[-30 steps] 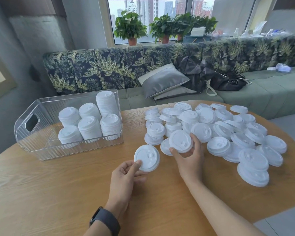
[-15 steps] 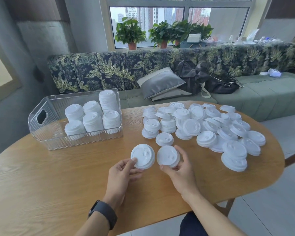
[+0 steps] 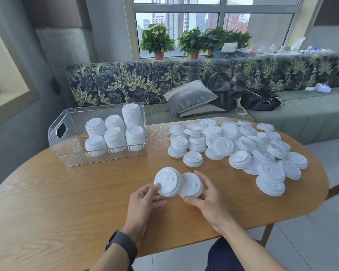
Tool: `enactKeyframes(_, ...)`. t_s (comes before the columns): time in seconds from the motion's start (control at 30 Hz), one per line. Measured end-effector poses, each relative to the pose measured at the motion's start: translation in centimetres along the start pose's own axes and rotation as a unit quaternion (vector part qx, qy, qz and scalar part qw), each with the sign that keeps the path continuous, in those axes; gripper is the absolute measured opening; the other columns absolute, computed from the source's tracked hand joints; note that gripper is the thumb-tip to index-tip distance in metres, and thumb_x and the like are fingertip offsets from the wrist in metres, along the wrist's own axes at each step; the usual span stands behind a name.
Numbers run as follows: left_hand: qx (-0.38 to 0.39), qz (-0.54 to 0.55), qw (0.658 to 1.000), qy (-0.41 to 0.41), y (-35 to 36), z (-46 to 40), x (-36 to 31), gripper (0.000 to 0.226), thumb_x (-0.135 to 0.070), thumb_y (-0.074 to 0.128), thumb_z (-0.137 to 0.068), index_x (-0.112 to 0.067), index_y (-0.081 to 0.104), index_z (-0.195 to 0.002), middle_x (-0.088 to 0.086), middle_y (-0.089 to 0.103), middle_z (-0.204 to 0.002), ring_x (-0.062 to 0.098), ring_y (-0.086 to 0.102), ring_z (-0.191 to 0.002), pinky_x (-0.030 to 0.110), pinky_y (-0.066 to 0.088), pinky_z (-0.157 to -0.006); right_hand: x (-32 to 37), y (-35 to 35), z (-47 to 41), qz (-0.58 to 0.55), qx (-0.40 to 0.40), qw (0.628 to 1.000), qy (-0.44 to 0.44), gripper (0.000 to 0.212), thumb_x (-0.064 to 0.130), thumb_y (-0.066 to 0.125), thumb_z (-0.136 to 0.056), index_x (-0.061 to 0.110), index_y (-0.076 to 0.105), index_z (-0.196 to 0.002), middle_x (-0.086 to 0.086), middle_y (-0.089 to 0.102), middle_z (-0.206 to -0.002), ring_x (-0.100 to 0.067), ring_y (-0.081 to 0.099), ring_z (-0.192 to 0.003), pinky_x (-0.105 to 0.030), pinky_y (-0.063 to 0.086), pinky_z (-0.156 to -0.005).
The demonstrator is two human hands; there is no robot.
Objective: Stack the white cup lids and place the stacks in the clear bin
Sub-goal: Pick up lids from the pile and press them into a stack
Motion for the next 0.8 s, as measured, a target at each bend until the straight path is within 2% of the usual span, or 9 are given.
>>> enactKeyframes(0.17,0.004,-0.001,1.0,0.001,0.2,-0.1,0.0,0.023,-0.022,0.064,-0.101,-0.005,0.074,-0.112,0.011,0.08,-0.105,0.026,0.076,-0.101,0.043,0.061,-0.088,0.3,0.5,0.2,0.023,0.03,0.999,-0.001,0.087,0.002,0.088,-0.076,0.038,0.047,-0.145,0.009,0.076,-0.117,-0.007,0.071,-0.109,-0.021,0.056,-0.088)
enactKeyframes(0.3,0.026,-0.01,1.0,0.004,0.4,0.1,-0.1,0.023,-0.022,0.062,-0.102,-0.007,0.075,-0.113,0.009,0.08,-0.106,0.023,0.077,-0.101,0.038,0.061,-0.088,0.5,1.1,0.2,0.048,0.057,0.997,-0.004,0.09,0.005,0.088,-0.077,0.041,0.044,-0.147,0.011,0.078,-0.111,-0.008,0.071,-0.107,-0.021,0.055,-0.089)
enactKeyframes(0.53,0.037,-0.013,0.999,0.001,0.4,0.0,-0.2,0.023,-0.023,0.061,-0.103,-0.008,0.076,-0.114,0.008,0.08,-0.108,0.022,0.076,-0.104,0.042,0.06,-0.092,0.5,1.4,0.0,0.047,0.05,0.998,-0.005,0.087,0.003,0.089,-0.076,0.039,0.048,-0.144,0.011,0.078,-0.107,-0.009,0.073,-0.101,-0.021,0.055,-0.089)
enactKeyframes(0.63,0.044,-0.02,0.999,0.0,0.5,0.0,-0.1,0.023,-0.023,0.061,-0.103,-0.009,0.077,-0.113,0.008,0.08,-0.109,0.022,0.076,-0.105,0.041,0.059,-0.092,0.6,1.4,0.0,0.049,0.059,0.997,-0.001,0.087,0.003,0.089,-0.075,0.039,0.048,-0.143,0.011,0.078,-0.11,-0.009,0.072,-0.105,-0.026,0.056,-0.096)
enactKeyframes(0.8,0.05,-0.047,0.998,0.004,0.4,-0.1,0.1,0.023,-0.025,0.064,-0.101,-0.011,0.078,-0.113,0.004,0.08,-0.109,0.022,0.075,-0.105,0.04,0.06,-0.093,0.6,1.6,-0.1,0.054,0.078,0.996,-0.001,0.091,0.001,0.088,-0.074,0.039,0.046,-0.146,0.011,0.076,-0.117,-0.01,0.07,-0.111,-0.024,0.055,-0.095)
Point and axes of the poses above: each hand's wrist, its own z-axis away from the middle knuckle, its own y-axis out of the palm, x = y × z, the point moved 3 cm from there along -z, towards the middle knuckle
